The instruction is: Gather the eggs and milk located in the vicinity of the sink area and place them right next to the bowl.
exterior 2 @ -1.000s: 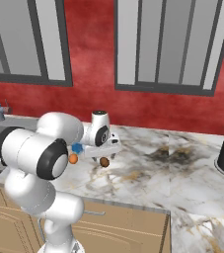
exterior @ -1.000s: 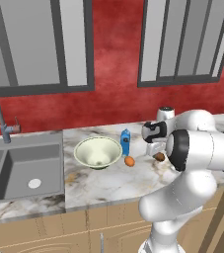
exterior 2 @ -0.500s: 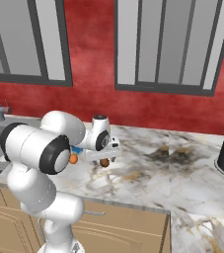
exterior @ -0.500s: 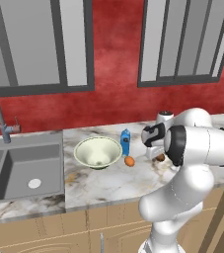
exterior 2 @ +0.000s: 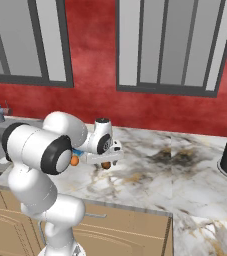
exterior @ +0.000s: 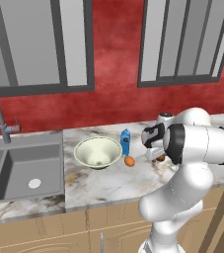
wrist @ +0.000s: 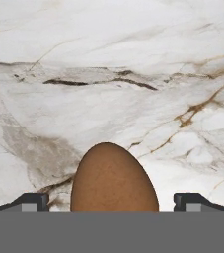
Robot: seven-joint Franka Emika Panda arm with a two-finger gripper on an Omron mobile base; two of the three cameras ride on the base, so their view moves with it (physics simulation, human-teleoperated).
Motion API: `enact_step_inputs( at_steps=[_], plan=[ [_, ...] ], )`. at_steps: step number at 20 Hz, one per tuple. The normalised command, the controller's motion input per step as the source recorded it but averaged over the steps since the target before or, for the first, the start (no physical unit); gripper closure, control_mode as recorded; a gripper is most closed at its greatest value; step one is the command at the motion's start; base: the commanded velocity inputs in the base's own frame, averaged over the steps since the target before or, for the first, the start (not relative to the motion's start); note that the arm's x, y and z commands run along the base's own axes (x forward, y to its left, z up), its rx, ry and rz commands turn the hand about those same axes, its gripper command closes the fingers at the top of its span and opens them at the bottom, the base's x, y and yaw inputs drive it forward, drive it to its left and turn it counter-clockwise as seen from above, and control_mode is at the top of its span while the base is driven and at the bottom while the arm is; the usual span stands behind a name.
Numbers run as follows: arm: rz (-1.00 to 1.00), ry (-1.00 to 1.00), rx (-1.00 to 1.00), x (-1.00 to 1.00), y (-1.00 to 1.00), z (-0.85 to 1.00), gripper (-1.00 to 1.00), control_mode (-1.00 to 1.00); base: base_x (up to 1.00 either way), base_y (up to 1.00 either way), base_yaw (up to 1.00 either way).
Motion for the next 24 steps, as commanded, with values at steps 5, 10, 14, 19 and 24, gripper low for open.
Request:
enact_step_inputs(
  at_steps=[5,10,14,19,24],
  plan=[
    [0.0,0.0,0.0,0.0,0.0,0.0,-1.0,-1.0,0.0,0.0,0.0],
    [0.0,0.0,0.0,0.0,0.0,0.0,1.0,-1.0,0.0,0.0,0.0],
    [0.0,0.0,0.0,0.0,0.0,0.0,1.0,-1.0,0.0,0.0,0.0],
    [0.0,0.0,0.0,0.0,0.0,0.0,1.0,-1.0,0.0,0.0,0.0],
    [0.0,0.0,0.0,0.0,0.0,0.0,1.0,-1.0,0.0,0.0,0.0]
  ],
)
